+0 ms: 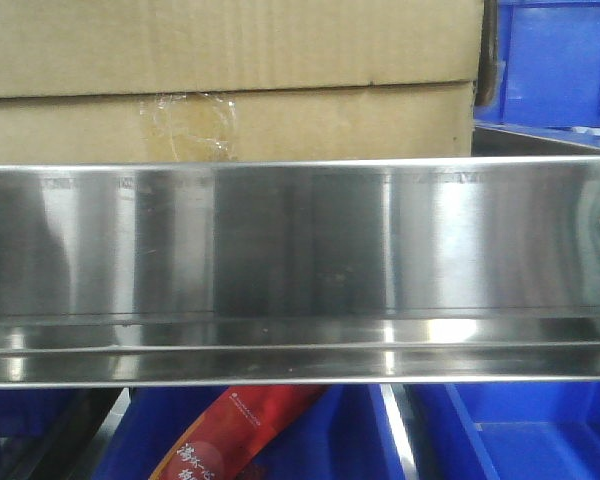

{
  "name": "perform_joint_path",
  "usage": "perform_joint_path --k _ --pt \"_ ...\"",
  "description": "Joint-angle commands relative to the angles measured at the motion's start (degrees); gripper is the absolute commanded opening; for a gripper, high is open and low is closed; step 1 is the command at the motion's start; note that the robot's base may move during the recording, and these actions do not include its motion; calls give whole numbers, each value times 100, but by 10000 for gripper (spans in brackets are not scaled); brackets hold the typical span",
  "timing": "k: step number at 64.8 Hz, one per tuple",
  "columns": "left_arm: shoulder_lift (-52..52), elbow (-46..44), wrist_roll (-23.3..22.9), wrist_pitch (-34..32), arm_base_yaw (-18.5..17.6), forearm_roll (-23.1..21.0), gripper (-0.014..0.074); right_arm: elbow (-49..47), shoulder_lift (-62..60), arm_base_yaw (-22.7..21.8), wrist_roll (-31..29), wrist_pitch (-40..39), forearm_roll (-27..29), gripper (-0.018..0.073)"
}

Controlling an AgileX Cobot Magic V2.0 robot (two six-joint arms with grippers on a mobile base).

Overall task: Grab carton from right shelf to conveyor
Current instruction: 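Close both grippers on the carton's side walls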

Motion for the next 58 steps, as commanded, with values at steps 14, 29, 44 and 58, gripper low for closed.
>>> perform_joint_path --k 14,29,44,58 --pt "1840 -1673 -448 698 -239 64 454 -2265 2271 940 15 1739 35 559" --pt "3299 -3285 -1650 2019 -239 1098 452 -4433 4054 1125 872 3229 -525 559" --pt "4424 -4249 -1882 2885 -193 1662 452 -5947 5442 1319 1309 3966 -1321 559" --pt "4955 -4349 -1982 2885 205 1627 452 -6128 6144 1319 1309 3966 -1344 559"
